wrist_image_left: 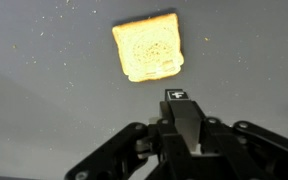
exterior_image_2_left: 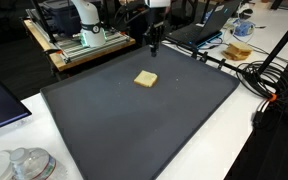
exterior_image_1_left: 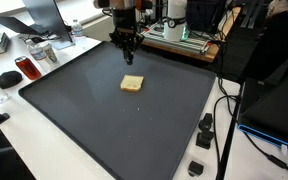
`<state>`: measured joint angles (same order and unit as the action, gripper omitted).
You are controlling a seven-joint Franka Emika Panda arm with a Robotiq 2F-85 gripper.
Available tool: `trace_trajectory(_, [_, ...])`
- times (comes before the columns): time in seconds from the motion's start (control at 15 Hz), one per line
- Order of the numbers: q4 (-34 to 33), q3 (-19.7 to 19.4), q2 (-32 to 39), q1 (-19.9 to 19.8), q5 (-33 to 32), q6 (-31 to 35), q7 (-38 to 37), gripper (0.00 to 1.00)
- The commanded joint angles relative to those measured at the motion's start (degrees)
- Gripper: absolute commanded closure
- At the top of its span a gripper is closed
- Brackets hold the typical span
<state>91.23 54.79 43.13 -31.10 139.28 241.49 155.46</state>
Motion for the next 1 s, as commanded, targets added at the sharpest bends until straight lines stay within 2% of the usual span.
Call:
trace_trajectory(0.0, [-1.18,7.34,6.07,-6.94,-0.88,1.73,2.16,0.94])
trace_trajectory(0.27, [-1.24,12.82,11.58,-12.65,-2.02,1.73,2.14,0.94])
trace_trajectory(0.8, [-2.71,17.96,18.80,-20.04,-5.46,1.80,2.17,0.94])
trace_trajectory(0.93, [-2.46,20.34,20.63,-22.64,-7.51,1.80,2.19,0.94])
